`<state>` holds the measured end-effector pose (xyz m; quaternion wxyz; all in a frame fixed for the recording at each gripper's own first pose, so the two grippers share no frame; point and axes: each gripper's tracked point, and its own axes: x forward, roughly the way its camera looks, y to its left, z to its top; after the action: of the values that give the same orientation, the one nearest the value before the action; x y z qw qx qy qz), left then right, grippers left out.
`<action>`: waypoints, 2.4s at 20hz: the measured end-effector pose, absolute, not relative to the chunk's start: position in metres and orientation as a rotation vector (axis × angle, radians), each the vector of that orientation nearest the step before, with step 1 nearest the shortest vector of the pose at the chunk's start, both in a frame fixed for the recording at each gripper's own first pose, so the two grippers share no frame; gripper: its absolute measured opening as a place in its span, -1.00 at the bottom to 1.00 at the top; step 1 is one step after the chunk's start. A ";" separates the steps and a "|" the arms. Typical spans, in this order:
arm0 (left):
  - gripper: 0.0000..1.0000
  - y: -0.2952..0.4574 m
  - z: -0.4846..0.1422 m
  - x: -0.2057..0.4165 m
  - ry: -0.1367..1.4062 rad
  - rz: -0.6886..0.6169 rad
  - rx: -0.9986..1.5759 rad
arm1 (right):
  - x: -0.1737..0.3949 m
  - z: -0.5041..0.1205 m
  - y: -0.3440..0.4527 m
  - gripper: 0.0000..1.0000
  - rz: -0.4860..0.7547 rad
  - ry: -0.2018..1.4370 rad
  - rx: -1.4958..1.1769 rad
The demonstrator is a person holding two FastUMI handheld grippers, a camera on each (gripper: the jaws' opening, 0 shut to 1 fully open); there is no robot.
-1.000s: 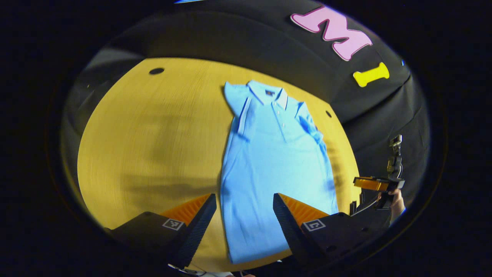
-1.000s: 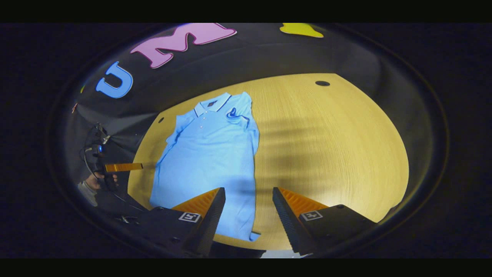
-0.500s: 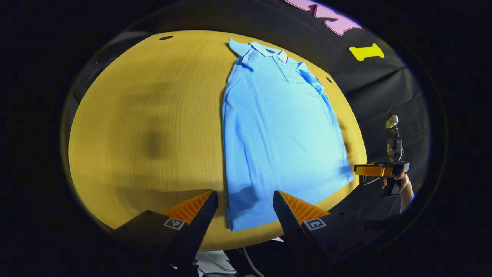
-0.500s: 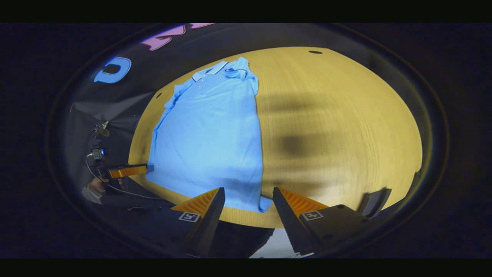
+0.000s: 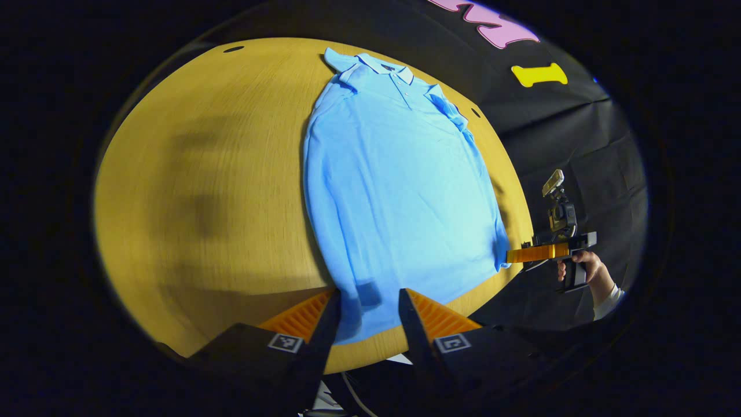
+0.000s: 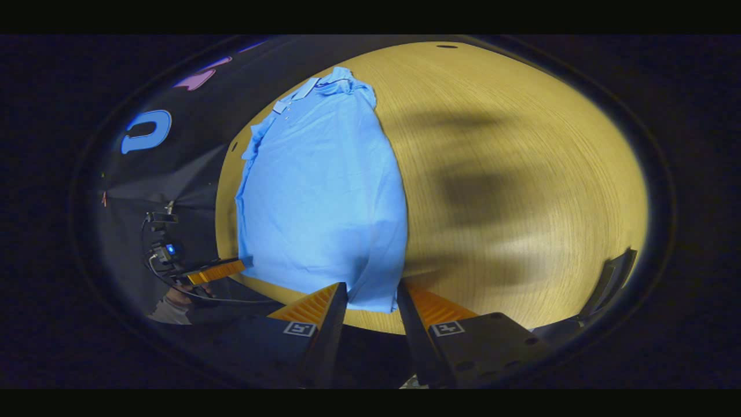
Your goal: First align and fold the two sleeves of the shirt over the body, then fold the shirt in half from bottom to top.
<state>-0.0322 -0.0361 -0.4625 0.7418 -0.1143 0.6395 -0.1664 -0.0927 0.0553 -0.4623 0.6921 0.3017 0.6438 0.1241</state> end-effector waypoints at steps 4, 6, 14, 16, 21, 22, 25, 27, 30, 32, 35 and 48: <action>-0.03 -0.039 -0.473 -0.029 1.387 -0.369 -0.181 | -0.099 -0.472 0.066 -0.55 0.319 1.422 0.550; -0.64 -0.039 -0.473 -0.026 1.358 -0.378 -0.144 | -0.096 -0.470 0.062 -0.68 0.317 1.425 0.555; -0.88 -0.047 -0.441 0.003 1.272 -0.377 -0.301 | -0.065 -0.449 0.068 -0.90 0.303 1.281 0.787; -0.88 -0.045 -0.421 0.024 1.213 -0.382 -0.303 | -0.044 -0.429 0.072 -1.00 0.343 1.211 0.820; -0.89 -0.039 -0.368 0.095 1.032 -0.371 -0.208 | 0.042 -0.362 0.067 -1.00 0.419 0.979 0.888; -0.88 -0.039 -0.357 0.111 0.993 -0.369 -0.179 | 0.062 -0.350 0.063 -1.00 0.432 0.932 0.878; -0.88 -0.036 -0.328 0.171 0.874 -0.341 -0.106 | 0.125 -0.322 0.047 -0.90 0.450 0.844 0.826; -0.88 -0.037 -0.309 0.218 0.795 -0.313 -0.111 | 0.179 -0.307 0.042 -0.90 0.468 0.781 0.803; -0.89 -0.027 -0.295 0.298 0.711 -0.227 -0.065 | 0.262 -0.300 0.037 -0.90 0.479 0.705 0.733; -0.88 -0.022 -0.299 0.346 0.684 -0.166 -0.055 | 0.320 -0.306 0.039 -0.90 0.482 0.679 0.673; -0.89 -0.010 -0.328 0.413 0.674 -0.056 -0.041 | 0.393 -0.341 0.043 -1.00 0.448 0.677 0.591; 0.99 -0.013 -0.458 0.456 0.881 0.118 0.005 | 0.437 -0.472 0.031 0.96 0.263 0.840 0.392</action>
<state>0.4563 -0.0128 -0.4582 0.9028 0.0024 0.4262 0.0572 0.4368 0.0311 -0.4719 0.8863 0.1883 0.4038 0.1266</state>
